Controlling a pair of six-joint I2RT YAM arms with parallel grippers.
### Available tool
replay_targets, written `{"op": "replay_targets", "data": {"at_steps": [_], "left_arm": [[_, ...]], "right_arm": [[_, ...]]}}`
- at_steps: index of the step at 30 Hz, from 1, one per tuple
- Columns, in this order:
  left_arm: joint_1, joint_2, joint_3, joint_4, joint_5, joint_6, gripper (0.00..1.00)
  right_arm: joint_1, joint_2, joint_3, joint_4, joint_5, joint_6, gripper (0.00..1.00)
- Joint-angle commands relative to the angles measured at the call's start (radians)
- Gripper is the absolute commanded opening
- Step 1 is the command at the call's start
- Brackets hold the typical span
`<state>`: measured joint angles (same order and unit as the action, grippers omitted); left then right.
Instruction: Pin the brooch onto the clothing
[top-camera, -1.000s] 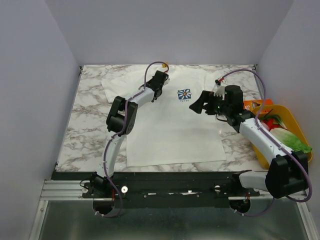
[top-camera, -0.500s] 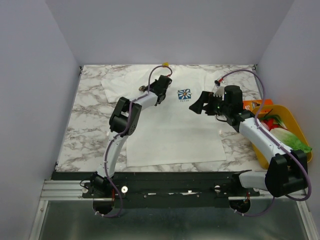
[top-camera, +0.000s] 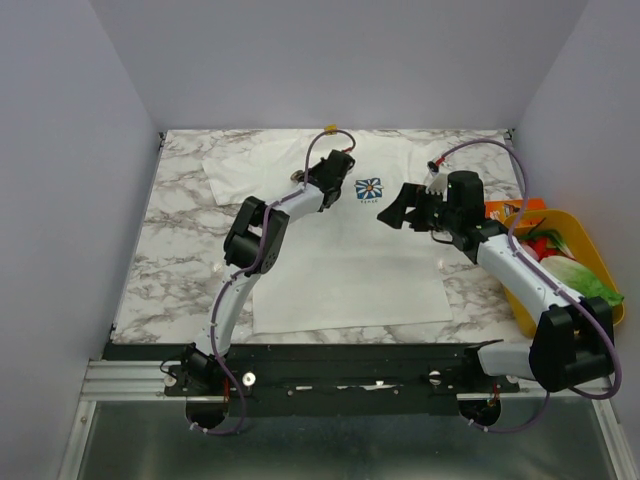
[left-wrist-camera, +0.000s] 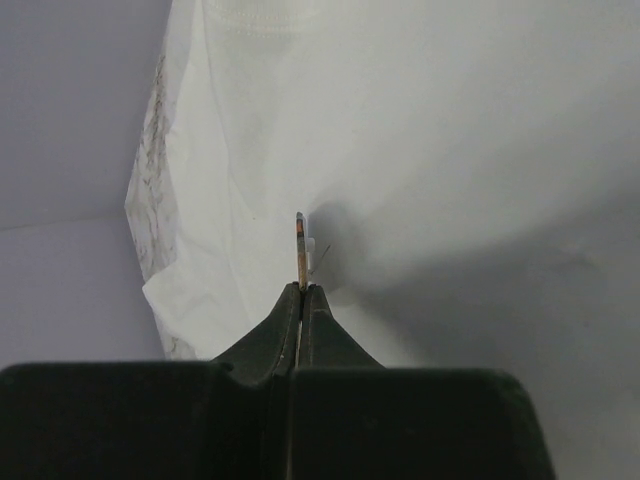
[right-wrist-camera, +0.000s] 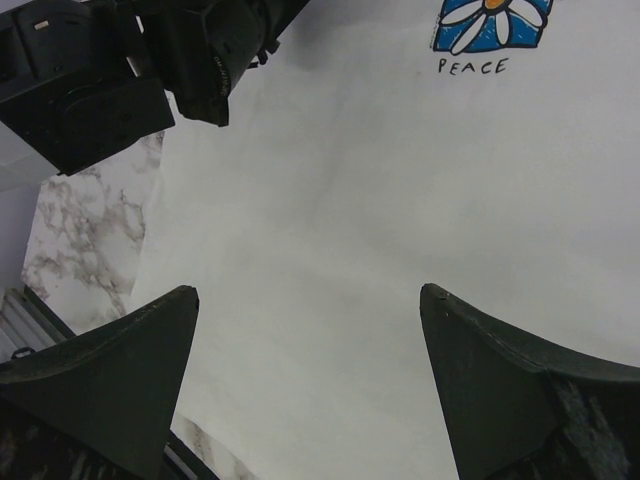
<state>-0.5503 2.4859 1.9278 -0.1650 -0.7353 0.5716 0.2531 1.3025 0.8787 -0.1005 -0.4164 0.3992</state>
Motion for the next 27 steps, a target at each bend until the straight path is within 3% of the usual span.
{"op": "replay_targets", "data": {"at_steps": [1, 5, 11, 17, 27], "left_arm": [[-0.003, -0.007, 0.037, -0.03, 0.065, -0.068, 0.0], [0.001, -0.028, 0.033, -0.019, 0.077, -0.088, 0.0], [0.021, 0.01, 0.059, 0.002, -0.084, -0.007, 0.0], [0.059, 0.028, 0.066, 0.018, -0.153, -0.019, 0.0], [0.053, 0.16, 0.186, 0.009, -0.234, 0.096, 0.0]], "right_arm": [[-0.008, 0.011, 0.006, -0.008, -0.024, -0.003, 1.0], [-0.008, 0.012, 0.012, -0.008, -0.032, -0.003, 1.0], [-0.008, 0.017, 0.014, -0.008, -0.039, -0.003, 1.0], [-0.011, 0.029, 0.014, -0.008, -0.051, -0.003, 1.0], [-0.009, 0.034, 0.014, -0.008, -0.059, -0.003, 1.0]]}}
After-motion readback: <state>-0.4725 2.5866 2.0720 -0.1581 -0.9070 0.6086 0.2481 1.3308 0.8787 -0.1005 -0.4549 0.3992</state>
